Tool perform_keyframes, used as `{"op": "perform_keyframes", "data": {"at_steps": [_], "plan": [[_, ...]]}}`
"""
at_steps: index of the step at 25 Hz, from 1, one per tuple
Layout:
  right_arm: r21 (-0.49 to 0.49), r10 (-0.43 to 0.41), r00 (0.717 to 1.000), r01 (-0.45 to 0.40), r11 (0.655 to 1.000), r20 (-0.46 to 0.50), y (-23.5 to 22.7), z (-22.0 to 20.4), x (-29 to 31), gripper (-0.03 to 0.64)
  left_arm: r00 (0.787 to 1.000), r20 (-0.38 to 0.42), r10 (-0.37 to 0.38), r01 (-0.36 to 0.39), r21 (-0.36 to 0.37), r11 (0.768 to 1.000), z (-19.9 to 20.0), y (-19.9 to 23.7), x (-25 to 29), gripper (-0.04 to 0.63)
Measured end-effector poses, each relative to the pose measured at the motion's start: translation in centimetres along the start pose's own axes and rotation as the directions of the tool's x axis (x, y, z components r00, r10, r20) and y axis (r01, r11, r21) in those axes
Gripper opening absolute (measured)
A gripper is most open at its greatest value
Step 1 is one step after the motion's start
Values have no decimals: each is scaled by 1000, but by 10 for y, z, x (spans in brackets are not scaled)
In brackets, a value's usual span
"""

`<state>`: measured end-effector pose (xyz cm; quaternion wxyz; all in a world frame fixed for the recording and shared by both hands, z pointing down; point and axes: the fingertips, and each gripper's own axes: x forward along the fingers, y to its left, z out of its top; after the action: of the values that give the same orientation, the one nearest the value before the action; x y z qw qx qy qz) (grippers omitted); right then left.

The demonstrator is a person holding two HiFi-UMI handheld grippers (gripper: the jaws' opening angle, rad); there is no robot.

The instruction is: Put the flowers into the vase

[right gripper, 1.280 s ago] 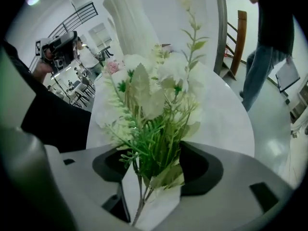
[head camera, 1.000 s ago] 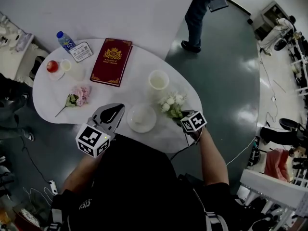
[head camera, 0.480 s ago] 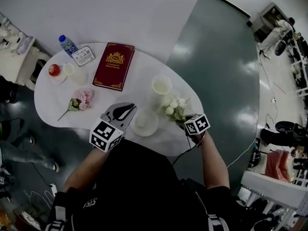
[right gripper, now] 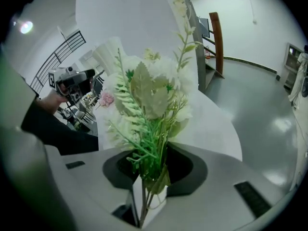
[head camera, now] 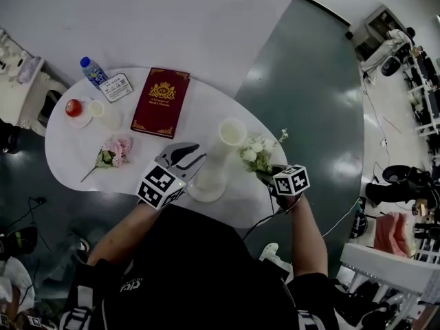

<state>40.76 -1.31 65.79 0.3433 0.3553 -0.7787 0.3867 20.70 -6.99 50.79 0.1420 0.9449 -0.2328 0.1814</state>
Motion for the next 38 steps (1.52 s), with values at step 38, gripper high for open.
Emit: {"op": "perform_keyframes", "data": {"at_steps": [38], "plan": [[-304, 98, 770, 129, 944, 631, 95, 271, -168, 129, 983, -108, -151, 154, 26, 988, -6, -3, 36, 112]]}}
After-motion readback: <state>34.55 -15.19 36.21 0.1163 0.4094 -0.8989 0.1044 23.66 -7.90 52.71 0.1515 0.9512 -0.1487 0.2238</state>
